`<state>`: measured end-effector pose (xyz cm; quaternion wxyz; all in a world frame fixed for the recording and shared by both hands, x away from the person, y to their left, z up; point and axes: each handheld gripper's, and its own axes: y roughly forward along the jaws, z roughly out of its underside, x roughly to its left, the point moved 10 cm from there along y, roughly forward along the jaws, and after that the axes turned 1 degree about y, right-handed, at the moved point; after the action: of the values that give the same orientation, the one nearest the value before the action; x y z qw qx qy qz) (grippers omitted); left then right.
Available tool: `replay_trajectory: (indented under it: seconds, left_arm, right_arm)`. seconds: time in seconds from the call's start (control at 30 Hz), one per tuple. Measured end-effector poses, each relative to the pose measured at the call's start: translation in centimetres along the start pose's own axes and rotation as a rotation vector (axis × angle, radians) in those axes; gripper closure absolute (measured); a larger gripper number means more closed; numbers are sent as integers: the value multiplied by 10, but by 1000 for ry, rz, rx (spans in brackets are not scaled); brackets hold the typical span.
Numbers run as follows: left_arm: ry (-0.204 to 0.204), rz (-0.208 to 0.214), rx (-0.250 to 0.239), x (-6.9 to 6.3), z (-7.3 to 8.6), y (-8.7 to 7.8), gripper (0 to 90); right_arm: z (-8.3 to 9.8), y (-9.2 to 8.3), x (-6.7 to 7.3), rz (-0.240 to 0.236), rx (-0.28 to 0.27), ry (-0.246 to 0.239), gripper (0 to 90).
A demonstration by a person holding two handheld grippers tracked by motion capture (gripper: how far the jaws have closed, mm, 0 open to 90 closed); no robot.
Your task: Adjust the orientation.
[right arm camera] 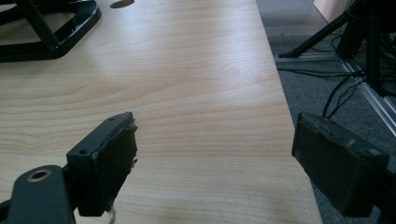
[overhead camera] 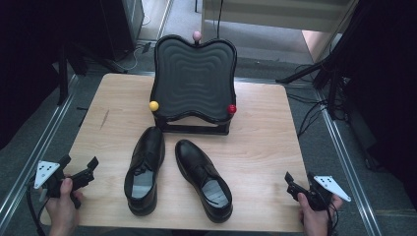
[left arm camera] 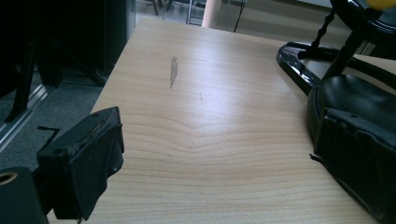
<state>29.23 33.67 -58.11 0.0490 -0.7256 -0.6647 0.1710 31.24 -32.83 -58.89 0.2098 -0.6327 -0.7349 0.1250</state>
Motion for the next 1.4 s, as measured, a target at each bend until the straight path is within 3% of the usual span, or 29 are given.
replay_trajectory:
  seconds: [0.07,0.23,0.43,0.47,0.6,0.9,1.1,1.17,1.27,1.33,1.4]
  left_arm:
    - [1,1,-1,0,0,0,26]
    - [-1,4,-2,0,0,-1,26]
    - [4,2,1,-1,0,0,27]
    - [5,1,0,-1,0,0,27]
    - [15,3,3,-2,1,0,27]
    - [26,0,7,-3,1,0,27]
    - [35,-5,12,-3,1,1,27]
    - [55,-13,16,-5,1,0,27]
    - [82,34,62,-15,2,-1,27]
    - [72,88,86,-27,0,-4,27]
    - [102,131,89,-44,-4,-10,28]
  right_arm:
    - [-3,-3,1,-16,1,11,191]
    - [-9,-7,12,-50,1,-8,195]
    - [-20,-13,45,-120,4,-79,195]
    - [-22,-15,56,-152,13,-94,204]
    - [-26,-17,69,-159,13,-123,217]
    - [-36,-30,110,-242,-2,-165,291]
    - [-34,-35,133,-277,3,-228,325]
    - [-31,-36,141,-284,15,-249,326]
    - [-28,-35,150,-295,18,-269,327]
    - [-27,-34,155,-302,18,-273,328]
    - [-26,-34,159,-308,21,-279,327]
